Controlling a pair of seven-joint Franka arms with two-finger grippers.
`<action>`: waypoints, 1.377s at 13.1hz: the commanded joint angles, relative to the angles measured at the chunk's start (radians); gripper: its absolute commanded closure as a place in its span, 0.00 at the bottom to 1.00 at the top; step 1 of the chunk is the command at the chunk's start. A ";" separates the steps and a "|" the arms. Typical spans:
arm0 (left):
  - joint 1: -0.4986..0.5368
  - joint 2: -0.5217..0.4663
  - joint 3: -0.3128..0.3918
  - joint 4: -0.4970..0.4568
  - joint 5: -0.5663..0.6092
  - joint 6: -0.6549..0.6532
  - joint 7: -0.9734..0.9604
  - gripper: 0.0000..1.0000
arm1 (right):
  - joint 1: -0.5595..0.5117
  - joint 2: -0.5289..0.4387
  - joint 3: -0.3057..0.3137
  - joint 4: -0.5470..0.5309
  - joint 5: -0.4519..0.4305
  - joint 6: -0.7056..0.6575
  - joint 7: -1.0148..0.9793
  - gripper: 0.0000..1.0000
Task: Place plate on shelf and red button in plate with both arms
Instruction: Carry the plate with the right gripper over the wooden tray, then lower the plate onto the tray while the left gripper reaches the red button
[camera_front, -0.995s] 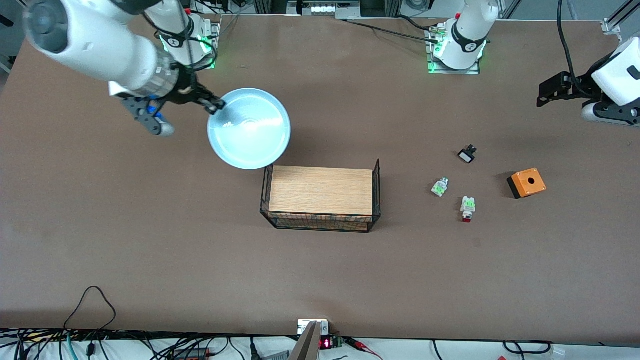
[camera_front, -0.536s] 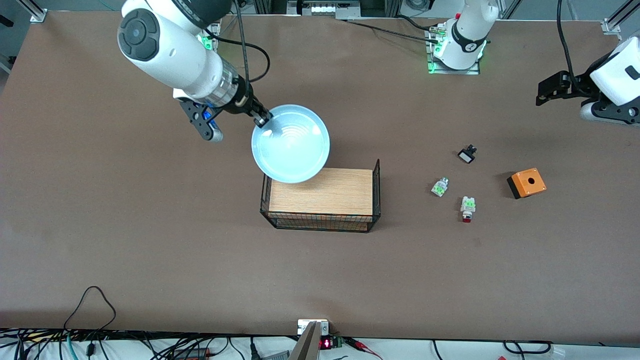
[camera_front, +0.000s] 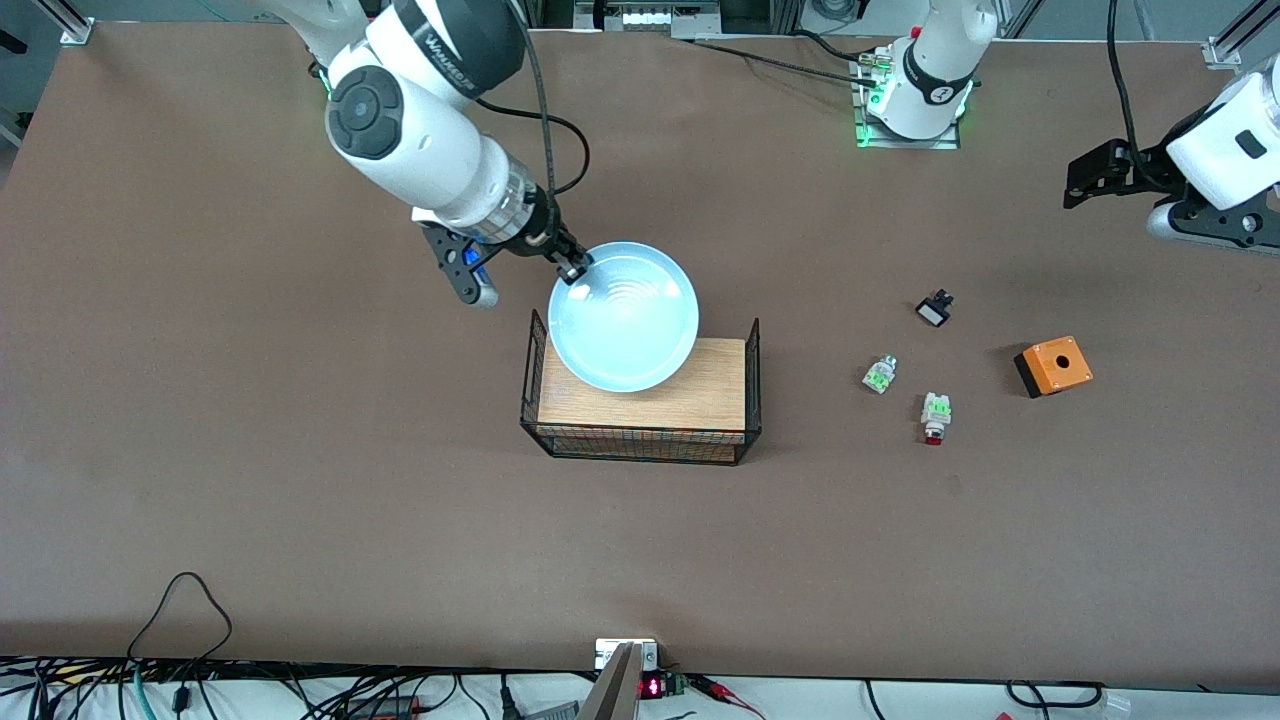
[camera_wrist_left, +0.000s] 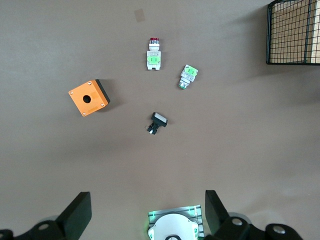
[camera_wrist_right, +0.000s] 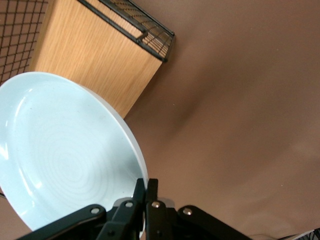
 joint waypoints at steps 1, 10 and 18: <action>0.014 -0.005 0.003 0.005 -0.017 -0.004 0.011 0.00 | 0.020 0.027 -0.010 0.030 -0.024 0.002 0.029 1.00; 0.014 0.005 0.006 0.003 -0.011 -0.008 0.011 0.00 | 0.042 0.108 -0.017 0.018 -0.073 0.083 0.013 1.00; 0.028 0.075 0.009 0.002 0.023 0.051 0.003 0.00 | 0.037 0.128 -0.033 0.017 -0.100 0.111 -0.014 1.00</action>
